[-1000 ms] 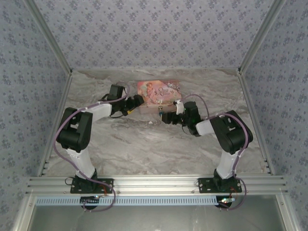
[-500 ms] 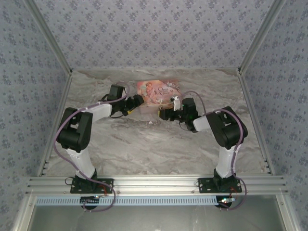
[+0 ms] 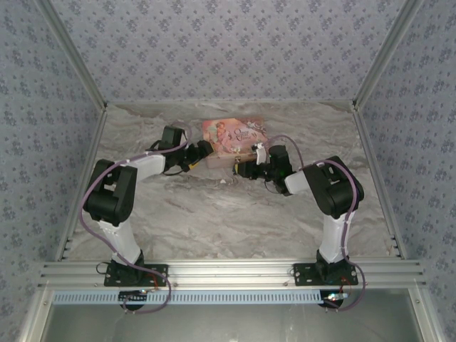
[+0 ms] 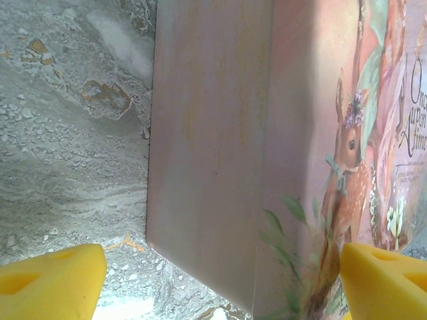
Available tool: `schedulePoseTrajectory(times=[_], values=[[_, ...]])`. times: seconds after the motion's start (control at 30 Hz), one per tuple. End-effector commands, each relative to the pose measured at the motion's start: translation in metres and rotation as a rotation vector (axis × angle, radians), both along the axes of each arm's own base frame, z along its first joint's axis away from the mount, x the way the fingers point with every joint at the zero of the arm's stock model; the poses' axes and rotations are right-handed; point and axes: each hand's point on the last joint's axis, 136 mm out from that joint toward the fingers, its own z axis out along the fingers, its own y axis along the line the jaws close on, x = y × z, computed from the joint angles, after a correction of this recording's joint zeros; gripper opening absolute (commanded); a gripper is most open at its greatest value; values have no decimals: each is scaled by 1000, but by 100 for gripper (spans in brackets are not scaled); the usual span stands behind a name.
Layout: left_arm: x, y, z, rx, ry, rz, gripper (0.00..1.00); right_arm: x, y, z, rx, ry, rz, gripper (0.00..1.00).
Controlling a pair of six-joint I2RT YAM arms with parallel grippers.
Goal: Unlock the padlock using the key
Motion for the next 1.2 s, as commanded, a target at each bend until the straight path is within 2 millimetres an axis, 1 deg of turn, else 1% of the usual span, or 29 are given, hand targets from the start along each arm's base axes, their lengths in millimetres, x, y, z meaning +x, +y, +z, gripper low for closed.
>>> schedulePoseTrajectory(times=[0.0,0.2,0.37,0.63,0.9,1.17], values=[[-17,10,-21,61,73,23,89,6,4,3,16,-10,10,32],[-18,11,-19,62,69,24,89,9,4,4,16,-8,-1,23],[-19,12,-20,66,73,26,89,11,2,1,22,13,-22,11],[-23,15,-20,77,72,35,89,12,-3,-1,26,24,-49,1],[-28,19,-24,89,80,40,89,17,-14,6,71,21,-107,0],[-37,21,-34,91,101,49,89,24,-24,17,141,19,-180,0]])
